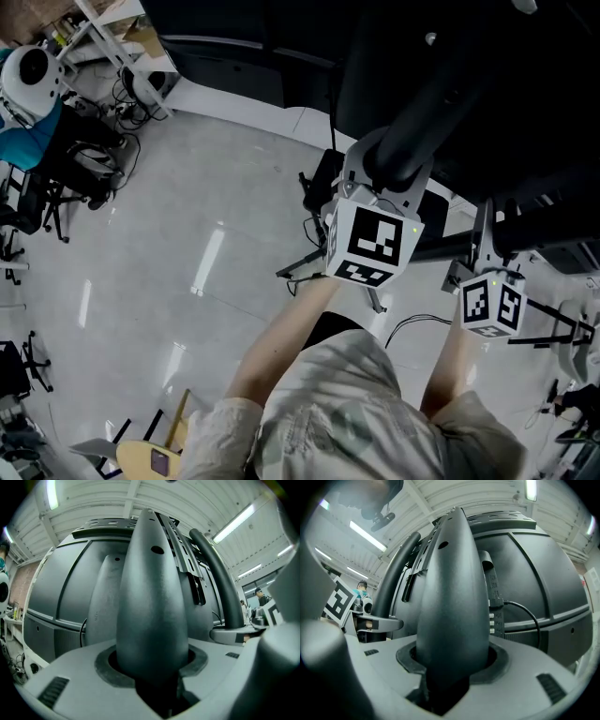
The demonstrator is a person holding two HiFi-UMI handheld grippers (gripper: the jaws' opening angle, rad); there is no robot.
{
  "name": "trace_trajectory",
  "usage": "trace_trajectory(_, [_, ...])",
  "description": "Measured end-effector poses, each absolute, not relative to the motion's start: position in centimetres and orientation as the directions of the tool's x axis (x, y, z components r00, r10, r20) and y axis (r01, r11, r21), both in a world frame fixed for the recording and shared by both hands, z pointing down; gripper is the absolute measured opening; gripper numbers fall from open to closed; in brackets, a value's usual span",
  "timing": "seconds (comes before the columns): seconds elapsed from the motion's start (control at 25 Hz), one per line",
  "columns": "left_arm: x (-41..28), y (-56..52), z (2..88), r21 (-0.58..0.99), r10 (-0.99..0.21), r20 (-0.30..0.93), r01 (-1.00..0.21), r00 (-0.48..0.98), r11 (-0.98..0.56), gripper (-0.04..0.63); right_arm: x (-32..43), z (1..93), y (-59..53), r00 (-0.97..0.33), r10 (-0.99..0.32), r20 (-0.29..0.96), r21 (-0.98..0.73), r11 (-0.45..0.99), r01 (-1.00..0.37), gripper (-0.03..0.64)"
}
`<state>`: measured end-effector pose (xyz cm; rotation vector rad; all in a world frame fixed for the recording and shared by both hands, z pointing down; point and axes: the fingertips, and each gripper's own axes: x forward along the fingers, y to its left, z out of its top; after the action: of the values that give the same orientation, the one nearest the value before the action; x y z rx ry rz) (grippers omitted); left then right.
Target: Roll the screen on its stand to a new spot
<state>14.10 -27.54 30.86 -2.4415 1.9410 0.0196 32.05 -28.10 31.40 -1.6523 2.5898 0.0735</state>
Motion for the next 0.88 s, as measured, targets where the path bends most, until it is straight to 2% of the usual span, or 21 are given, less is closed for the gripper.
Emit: trace_trajectory(0.88, [-10.7, -22.2, 31.0, -0.008, -0.977, -0.025, -0.977, 0.213, -0.213, 0.216, 7.1, 31.4, -23.7, -0.441, -0.893, -0.084, 0.008, 0.442, -0.897, 0.207])
